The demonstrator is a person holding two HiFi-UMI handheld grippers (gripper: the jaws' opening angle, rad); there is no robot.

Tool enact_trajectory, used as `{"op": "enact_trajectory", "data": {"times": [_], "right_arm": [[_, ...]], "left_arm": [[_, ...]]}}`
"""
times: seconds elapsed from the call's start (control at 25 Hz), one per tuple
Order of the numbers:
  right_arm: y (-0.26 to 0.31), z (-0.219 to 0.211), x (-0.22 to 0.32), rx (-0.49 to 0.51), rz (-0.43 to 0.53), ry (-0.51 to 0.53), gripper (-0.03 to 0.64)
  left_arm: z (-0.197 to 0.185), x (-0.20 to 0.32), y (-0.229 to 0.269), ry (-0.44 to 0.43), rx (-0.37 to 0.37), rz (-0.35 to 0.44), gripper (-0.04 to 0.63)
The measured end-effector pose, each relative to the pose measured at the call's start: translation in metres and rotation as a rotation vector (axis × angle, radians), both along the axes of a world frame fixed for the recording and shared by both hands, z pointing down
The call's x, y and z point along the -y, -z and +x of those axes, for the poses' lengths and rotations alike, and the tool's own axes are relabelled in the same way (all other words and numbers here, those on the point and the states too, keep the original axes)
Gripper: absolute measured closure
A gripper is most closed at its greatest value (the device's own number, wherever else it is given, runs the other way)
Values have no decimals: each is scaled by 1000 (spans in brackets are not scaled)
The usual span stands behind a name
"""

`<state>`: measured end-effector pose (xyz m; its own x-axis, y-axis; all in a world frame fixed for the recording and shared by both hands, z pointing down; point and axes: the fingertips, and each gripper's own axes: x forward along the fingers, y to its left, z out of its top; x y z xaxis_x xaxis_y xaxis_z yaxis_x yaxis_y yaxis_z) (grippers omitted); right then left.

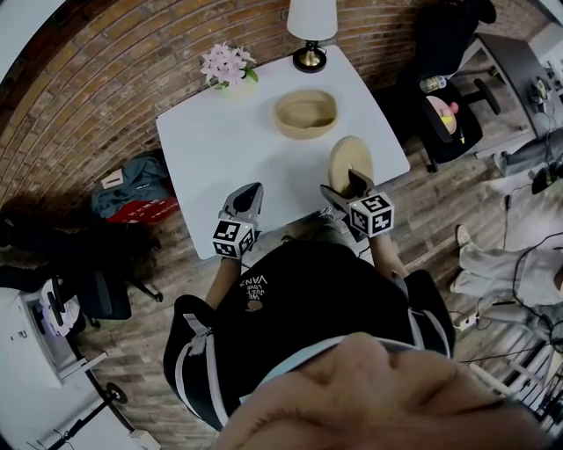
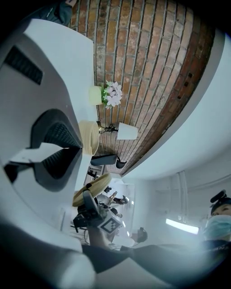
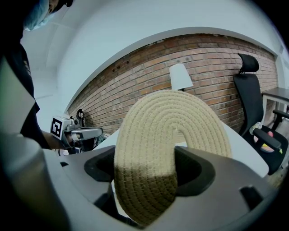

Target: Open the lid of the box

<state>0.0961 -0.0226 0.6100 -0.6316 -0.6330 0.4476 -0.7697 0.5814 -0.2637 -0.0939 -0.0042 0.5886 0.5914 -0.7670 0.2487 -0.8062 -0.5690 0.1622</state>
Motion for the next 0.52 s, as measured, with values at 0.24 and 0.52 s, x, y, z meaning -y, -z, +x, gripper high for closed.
{"op": "enact_trajectory", "data": {"times": [0.24,0.52], "right_arm": [[-3,0,-2,-7,-3,1,267],[2,-3,4,-1,-2,-8,267]], "left_arm": [[-4,-2,-1,8,-12,-11,583],[-7,1,-3,8,-10,-9,583]]}}
